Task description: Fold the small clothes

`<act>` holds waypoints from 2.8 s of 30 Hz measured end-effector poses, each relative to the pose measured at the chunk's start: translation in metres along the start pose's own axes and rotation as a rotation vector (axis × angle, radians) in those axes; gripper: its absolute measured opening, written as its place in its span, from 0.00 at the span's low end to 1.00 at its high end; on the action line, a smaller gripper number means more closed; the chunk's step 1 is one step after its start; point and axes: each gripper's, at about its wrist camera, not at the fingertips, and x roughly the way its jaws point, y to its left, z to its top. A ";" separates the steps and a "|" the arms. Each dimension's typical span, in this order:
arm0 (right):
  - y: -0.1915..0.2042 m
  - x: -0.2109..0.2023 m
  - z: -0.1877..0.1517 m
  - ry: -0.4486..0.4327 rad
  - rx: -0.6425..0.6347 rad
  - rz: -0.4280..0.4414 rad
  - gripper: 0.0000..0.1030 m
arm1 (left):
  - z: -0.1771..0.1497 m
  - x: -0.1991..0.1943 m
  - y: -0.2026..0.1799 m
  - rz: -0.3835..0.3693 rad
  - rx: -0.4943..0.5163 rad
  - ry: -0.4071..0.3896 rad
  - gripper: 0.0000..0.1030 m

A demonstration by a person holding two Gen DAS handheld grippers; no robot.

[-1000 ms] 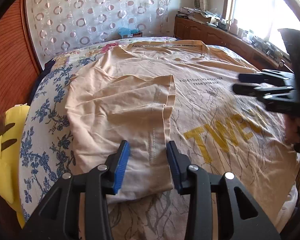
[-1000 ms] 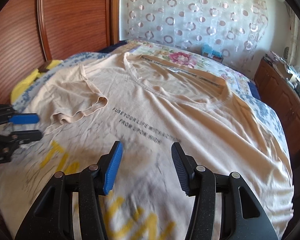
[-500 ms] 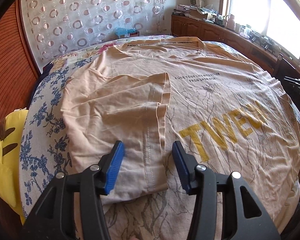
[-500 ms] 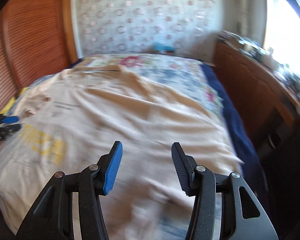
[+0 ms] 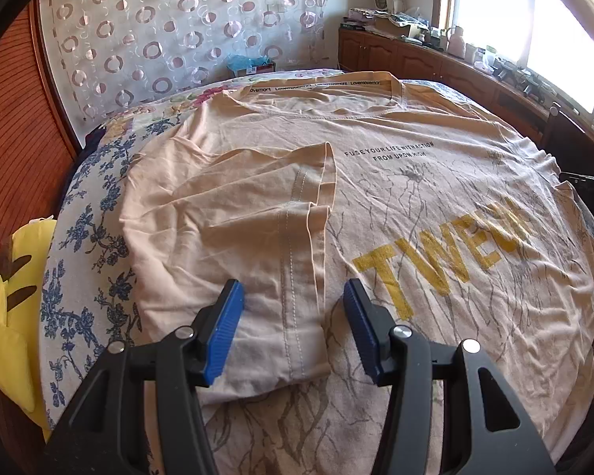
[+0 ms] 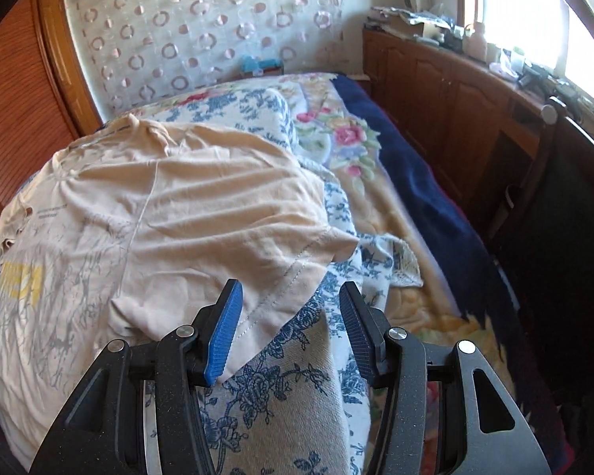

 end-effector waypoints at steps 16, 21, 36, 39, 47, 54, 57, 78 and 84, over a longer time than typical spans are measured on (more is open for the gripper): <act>-0.011 0.004 0.021 -0.024 -0.018 0.002 0.05 | 0.000 0.000 0.000 -0.001 0.000 0.000 0.51; -0.001 -0.015 0.030 -0.106 -0.051 0.013 0.02 | -0.001 -0.001 0.000 0.008 -0.004 -0.003 0.51; 0.156 -0.049 0.067 -0.185 -0.316 0.350 0.05 | -0.005 -0.044 -0.018 -0.025 -0.048 -0.105 0.51; 0.168 -0.046 0.064 -0.185 -0.339 0.358 0.31 | -0.007 -0.055 -0.023 -0.036 -0.055 -0.128 0.51; 0.114 -0.029 0.063 -0.144 -0.254 0.221 0.32 | -0.010 -0.063 -0.041 -0.041 -0.025 -0.144 0.51; 0.098 -0.002 0.050 -0.053 -0.234 0.213 0.32 | -0.010 -0.061 -0.055 -0.071 -0.017 -0.143 0.51; 0.112 0.009 0.042 -0.017 -0.246 0.263 0.32 | -0.011 -0.060 -0.059 -0.075 -0.013 -0.137 0.51; 0.175 -0.013 0.063 -0.077 -0.389 0.312 0.00 | -0.020 -0.061 -0.057 -0.089 -0.031 -0.129 0.51; 0.227 -0.017 0.093 -0.084 -0.442 0.403 0.00 | -0.022 -0.061 -0.055 -0.094 -0.042 -0.133 0.51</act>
